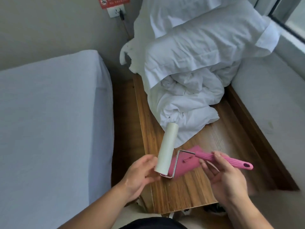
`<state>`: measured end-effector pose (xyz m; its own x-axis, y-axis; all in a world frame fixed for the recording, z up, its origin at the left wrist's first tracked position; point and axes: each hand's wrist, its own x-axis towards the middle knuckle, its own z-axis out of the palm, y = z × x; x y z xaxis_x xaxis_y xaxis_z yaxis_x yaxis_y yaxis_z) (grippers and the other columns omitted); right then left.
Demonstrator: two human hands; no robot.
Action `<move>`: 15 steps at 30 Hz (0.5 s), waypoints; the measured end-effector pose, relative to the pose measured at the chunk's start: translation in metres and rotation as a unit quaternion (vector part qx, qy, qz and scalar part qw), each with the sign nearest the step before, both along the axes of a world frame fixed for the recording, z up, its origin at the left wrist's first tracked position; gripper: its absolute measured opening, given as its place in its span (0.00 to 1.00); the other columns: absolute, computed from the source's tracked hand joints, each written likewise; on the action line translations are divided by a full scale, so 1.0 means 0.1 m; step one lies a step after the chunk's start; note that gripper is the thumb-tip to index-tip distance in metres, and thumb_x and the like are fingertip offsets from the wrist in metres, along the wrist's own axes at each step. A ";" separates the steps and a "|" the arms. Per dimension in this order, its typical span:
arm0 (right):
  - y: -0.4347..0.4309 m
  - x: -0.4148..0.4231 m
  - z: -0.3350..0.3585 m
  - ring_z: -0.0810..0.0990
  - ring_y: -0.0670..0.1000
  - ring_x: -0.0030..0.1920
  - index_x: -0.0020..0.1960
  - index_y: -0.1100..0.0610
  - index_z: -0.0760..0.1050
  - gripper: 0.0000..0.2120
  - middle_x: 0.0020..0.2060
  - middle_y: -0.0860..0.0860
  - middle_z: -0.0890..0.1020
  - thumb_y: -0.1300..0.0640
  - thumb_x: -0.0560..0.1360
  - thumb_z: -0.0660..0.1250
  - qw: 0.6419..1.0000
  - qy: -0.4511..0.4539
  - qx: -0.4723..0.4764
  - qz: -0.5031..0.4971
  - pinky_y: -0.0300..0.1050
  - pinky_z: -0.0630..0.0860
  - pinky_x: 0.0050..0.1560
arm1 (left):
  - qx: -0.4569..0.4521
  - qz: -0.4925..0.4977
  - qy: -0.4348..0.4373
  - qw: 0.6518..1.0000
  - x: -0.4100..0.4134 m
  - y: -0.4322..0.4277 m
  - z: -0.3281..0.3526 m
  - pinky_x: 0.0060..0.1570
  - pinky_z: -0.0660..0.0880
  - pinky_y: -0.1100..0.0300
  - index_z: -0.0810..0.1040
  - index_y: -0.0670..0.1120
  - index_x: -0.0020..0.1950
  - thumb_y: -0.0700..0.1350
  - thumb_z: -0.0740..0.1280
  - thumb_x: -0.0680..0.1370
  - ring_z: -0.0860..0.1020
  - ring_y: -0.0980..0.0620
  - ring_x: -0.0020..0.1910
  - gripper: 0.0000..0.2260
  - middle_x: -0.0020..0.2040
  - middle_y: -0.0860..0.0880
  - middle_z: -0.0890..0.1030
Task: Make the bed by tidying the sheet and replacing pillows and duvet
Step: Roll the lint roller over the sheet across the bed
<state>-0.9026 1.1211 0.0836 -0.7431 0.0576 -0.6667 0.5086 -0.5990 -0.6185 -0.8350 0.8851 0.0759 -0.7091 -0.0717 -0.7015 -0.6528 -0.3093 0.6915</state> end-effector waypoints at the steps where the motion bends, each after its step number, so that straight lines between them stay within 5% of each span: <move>1: -0.19 0.02 -0.02 0.86 0.61 0.46 0.51 0.63 0.77 0.04 0.41 0.61 0.85 0.62 0.77 0.67 1.000 -0.005 -0.018 0.002 0.47 0.84 0.44 | 0.011 0.017 0.000 1.000 0.05 -0.11 0.01 0.61 0.79 0.43 0.78 0.45 0.64 0.50 0.71 0.76 0.82 0.43 0.59 0.18 0.57 0.44 0.84; 5: -1.01 0.07 -0.01 0.86 0.59 0.46 0.52 0.62 0.77 0.06 0.41 0.59 0.85 0.62 0.76 0.67 0.996 -0.016 -0.054 0.070 0.48 0.84 0.49 | -0.057 0.061 0.002 0.997 0.17 -0.74 -0.07 0.57 0.81 0.47 0.78 0.49 0.61 0.48 0.78 0.72 0.83 0.43 0.56 0.19 0.57 0.45 0.81; 12: -2.45 -0.10 -0.08 0.84 0.54 0.35 0.53 0.63 0.80 0.08 0.37 0.58 0.83 0.64 0.74 0.69 0.977 0.007 0.057 0.206 0.39 0.81 0.34 | -0.100 0.117 0.000 0.988 0.41 -2.73 -0.26 0.48 0.82 0.56 0.79 0.50 0.59 0.47 0.76 0.74 0.84 0.44 0.52 0.15 0.54 0.46 0.82; 14: -2.87 -0.16 -0.04 0.84 0.55 0.34 0.53 0.64 0.82 0.10 0.39 0.61 0.84 0.66 0.72 0.72 0.917 0.037 0.165 0.361 0.41 0.82 0.35 | -0.105 0.115 -0.011 0.988 0.54 -3.34 -0.32 0.48 0.82 0.56 0.79 0.49 0.60 0.48 0.76 0.74 0.84 0.44 0.52 0.16 0.55 0.45 0.81; 15: -3.09 -0.19 -0.02 0.85 0.55 0.35 0.54 0.61 0.83 0.09 0.39 0.60 0.85 0.67 0.74 0.72 0.853 0.061 0.241 0.459 0.43 0.83 0.37 | -0.110 0.106 -0.020 0.988 0.60 -3.61 -0.34 0.47 0.81 0.56 0.79 0.49 0.61 0.49 0.77 0.74 0.83 0.43 0.53 0.17 0.56 0.44 0.81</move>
<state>-0.9213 0.8122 0.0817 -0.6844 -0.3403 -0.6448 0.5407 0.3565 -0.7620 -0.7749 0.5240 0.0416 -0.6336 -0.3700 -0.6794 -0.6171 -0.2879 0.7323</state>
